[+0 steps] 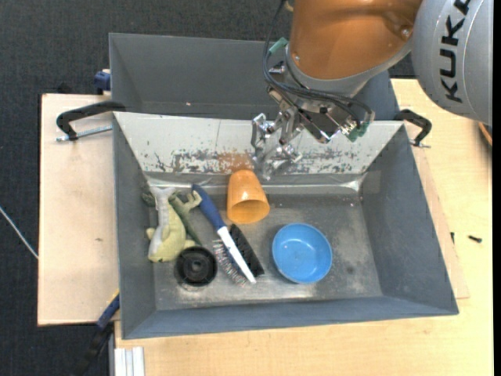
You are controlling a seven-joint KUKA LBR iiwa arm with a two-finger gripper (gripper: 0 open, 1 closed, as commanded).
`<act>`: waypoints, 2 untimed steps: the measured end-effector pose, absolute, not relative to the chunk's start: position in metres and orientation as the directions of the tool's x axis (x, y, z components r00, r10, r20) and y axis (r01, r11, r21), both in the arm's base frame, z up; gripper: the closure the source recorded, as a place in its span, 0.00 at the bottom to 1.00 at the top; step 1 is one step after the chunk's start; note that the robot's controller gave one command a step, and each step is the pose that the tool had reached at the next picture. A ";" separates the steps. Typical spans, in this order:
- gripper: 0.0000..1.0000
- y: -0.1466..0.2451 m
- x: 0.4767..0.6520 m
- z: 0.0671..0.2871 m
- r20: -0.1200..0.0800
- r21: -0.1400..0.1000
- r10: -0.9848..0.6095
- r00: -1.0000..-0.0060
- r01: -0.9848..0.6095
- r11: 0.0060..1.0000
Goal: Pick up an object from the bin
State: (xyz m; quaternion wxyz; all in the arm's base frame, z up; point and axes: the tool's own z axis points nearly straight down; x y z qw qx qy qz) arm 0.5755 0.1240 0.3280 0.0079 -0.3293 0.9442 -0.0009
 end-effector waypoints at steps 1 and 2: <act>1.00 0.092 0.555 0.238 0.005 0.004 -0.682 -0.731 -0.682 0.731; 1.00 0.093 0.547 0.154 0.003 0.005 -0.789 -0.614 -0.789 0.614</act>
Offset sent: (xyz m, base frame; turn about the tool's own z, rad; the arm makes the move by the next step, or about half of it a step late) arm -0.0195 -0.0309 -0.0865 -0.0820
